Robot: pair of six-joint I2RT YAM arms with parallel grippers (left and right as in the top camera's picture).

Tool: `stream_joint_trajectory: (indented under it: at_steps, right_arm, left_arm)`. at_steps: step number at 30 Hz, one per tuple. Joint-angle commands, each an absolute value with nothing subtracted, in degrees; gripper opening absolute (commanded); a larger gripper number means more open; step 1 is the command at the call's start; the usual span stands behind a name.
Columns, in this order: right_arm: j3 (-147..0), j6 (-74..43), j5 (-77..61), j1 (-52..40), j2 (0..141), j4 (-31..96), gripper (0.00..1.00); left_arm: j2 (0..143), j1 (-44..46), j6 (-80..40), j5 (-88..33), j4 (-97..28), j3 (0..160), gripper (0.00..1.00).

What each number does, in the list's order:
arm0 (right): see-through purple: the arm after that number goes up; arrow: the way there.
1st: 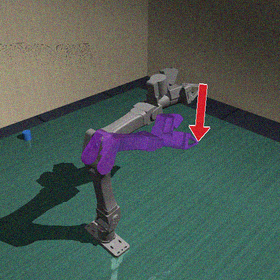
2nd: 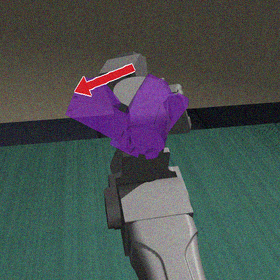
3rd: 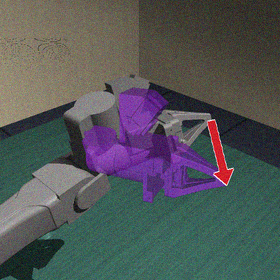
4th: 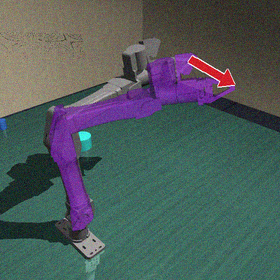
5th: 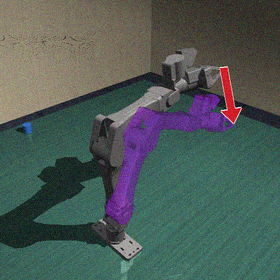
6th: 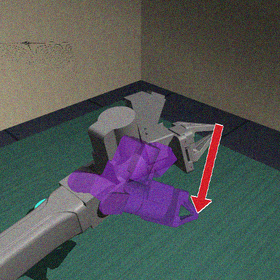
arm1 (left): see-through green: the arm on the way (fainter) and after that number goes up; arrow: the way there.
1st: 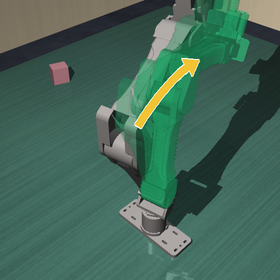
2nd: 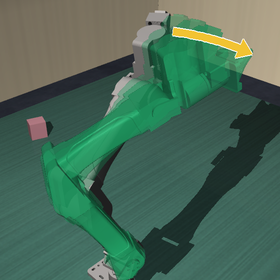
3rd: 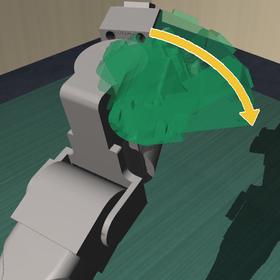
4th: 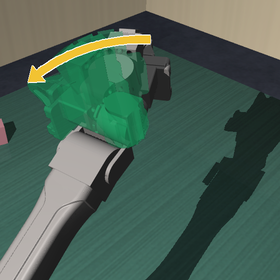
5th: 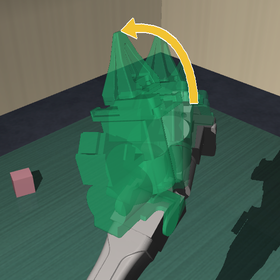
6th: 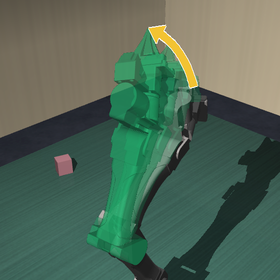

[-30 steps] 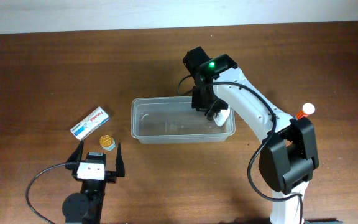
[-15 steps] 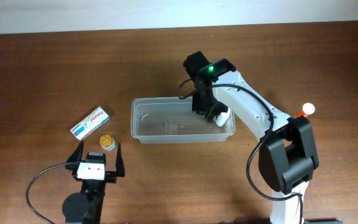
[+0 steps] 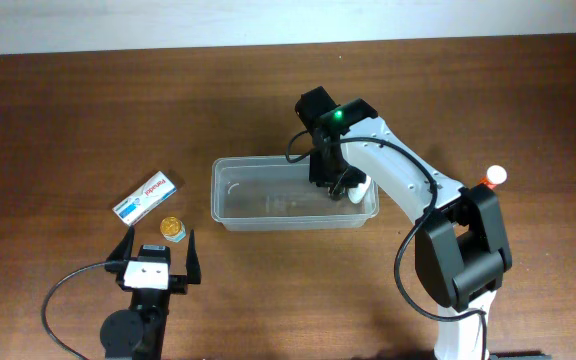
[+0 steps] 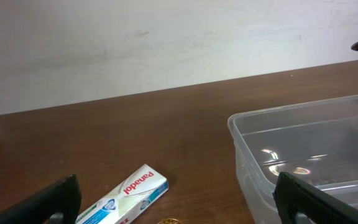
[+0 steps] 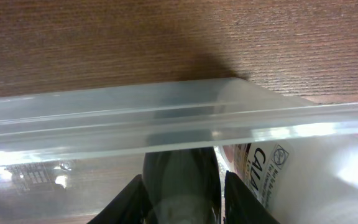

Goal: Pack container
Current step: 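Set the dark bottle upright beside the lotion bottle and open the gripper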

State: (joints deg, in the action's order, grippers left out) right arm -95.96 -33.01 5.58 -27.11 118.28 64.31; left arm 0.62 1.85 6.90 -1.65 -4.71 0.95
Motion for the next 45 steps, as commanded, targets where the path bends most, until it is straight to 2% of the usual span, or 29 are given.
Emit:
stream_joint_trajectory:
  at_steps: [1, 4, 11, 13, 21, 27, 29, 40, 45]
  right_arm:
    - [-95.72, -33.26, 6.68, -27.35, 118.45, 64.03, 0.34]
    - [-95.72, -33.26, 6.68, -27.38, 118.45, 64.05, 0.39]
    - [-95.72, -33.12, 6.68, -27.35, 118.45, 64.05, 0.4]
    - [-95.72, -33.01, 6.68, -27.35, 118.45, 64.05, 0.45]
    - [-95.72, -32.82, 6.7, -27.35, 118.45, 64.07, 0.48]
    - [-95.72, -31.92, 6.7, -27.35, 118.45, 64.1, 0.58]
    - [-95.74, -31.92, 6.7, -27.35, 118.45, 64.18, 0.59]
    - [-95.74, -31.75, 6.52, -27.38, 118.45, 64.2, 0.57]
    - [-95.74, -31.77, 6.5, -27.38, 118.45, 64.2, 0.4]
  left_arm:
    - [0.34, 1.58, 7.81, -1.65, -4.62, 0.51, 0.99]
    - [0.34, 1.58, 7.81, -1.65, -4.62, 0.51, 0.99]
    - [0.34, 1.58, 7.81, -1.65, -4.62, 0.51, 0.99]
    - [0.34, 1.58, 7.81, -1.65, -4.62, 0.51, 0.99]
    - [0.34, 1.58, 7.81, -1.65, -4.62, 0.51, 1.0]
    - [0.34, 1.58, 7.81, -1.65, -4.62, 0.51, 0.99]
    - [0.34, 1.58, 7.81, -1.65, -4.62, 0.51, 0.99]
    - [0.34, 1.58, 7.81, -1.65, -4.62, 0.51, 0.99]
    - [0.34, 1.58, 7.81, -1.65, -4.62, 0.51, 0.99]
